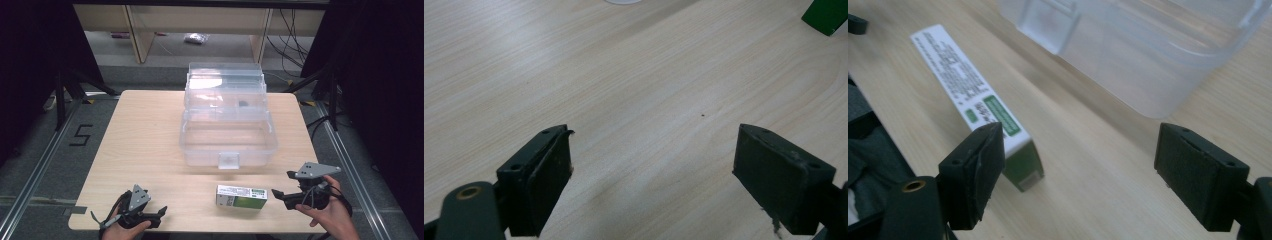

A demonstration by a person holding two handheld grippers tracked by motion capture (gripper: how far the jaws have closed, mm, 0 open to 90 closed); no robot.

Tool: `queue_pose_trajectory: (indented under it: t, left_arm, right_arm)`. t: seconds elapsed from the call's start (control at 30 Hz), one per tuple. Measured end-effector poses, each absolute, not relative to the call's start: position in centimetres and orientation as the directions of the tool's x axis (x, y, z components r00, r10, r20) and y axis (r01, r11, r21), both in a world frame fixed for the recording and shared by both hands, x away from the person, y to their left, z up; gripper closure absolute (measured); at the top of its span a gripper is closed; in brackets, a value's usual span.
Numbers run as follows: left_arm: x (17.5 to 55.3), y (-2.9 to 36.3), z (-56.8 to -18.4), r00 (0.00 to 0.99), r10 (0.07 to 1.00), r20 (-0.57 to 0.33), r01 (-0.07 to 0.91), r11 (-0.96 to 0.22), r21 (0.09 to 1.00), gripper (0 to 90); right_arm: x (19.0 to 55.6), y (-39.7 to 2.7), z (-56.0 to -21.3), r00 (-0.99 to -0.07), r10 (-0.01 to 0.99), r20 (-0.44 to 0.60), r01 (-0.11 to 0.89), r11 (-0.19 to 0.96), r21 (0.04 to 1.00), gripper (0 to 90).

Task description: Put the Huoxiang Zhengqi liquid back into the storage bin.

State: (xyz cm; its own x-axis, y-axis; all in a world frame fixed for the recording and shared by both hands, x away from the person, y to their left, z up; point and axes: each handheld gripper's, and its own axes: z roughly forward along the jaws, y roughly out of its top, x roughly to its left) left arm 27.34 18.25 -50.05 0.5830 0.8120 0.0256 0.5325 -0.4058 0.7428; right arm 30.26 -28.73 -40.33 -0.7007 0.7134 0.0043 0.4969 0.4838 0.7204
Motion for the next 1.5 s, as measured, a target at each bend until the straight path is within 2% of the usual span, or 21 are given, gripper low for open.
queue_pose_trajectory:
  t: [0.27, 0.57, 0.6, 0.63, 0.9, 0.93, 1.2, 1.37, 1.5]
  left_arm:
    - [27.4, 18.2, -50.1, 0.586, 0.81, 0.025, 0.528, -0.405, 0.747, 14.9]
    - [27.3, 18.1, -50.0, 0.581, 0.813, 0.027, 0.531, -0.404, 0.745, 14.9]
    - [27.4, 18.3, -49.9, 0.594, 0.803, 0.049, 0.529, -0.435, 0.729, 14.9]
    - [27.3, 18.1, -50.1, 0.578, 0.816, 0.03, 0.53, -0.403, 0.746, 14.9]
    - [27.4, 18.2, -50.0, 0.582, 0.813, 0.037, 0.529, -0.412, 0.742, 14.9]
    - [27.3, 18.2, -49.9, 0.58, 0.813, 0.038, 0.532, -0.413, 0.739, 14.9]
    - [27.4, 18.3, -49.9, 0.601, 0.798, 0.056, 0.516, -0.44, 0.735, 14.9]
    - [27.4, 18.5, -49.8, 0.609, 0.791, 0.059, 0.513, -0.45, 0.731, 14.9]
    - [27.3, 18.4, -49.8, 0.608, 0.792, 0.058, 0.514, -0.449, 0.731, 14.9]
  right_arm:
    - [29.8, -25.3, -39.2, -0.798, 0.602, -0.035, 0.412, 0.586, 0.698, 20.6]
    - [30.9, -21.8, -39.5, -0.852, 0.519, -0.068, 0.356, 0.669, 0.653, 21.1]
    - [30.9, -21.6, -39.5, -0.857, 0.512, -0.058, 0.357, 0.67, 0.651, 21.1]
    - [31.0, -21.4, -39.6, -0.856, 0.513, -0.063, 0.353, 0.669, 0.654, 21.1]
    - [31.7, -19.5, -39.9, -0.88, 0.471, -0.059, 0.347, 0.722, 0.598, 21.1]
    - [31.6, -19.3, -40.0, -0.87, 0.491, -0.047, 0.375, 0.72, 0.584, 21.2]
    - [32.6, -17.5, -40.7, -0.909, 0.412, -0.065, 0.319, 0.787, 0.528, 21.8]
    - [32.8, -16.7, -40.9, -0.908, 0.415, -0.057, 0.338, 0.805, 0.487, 21.1]
    - [33.1, -16.3, -41.0, -0.921, 0.385, -0.067, 0.31, 0.824, 0.473, 20.2]
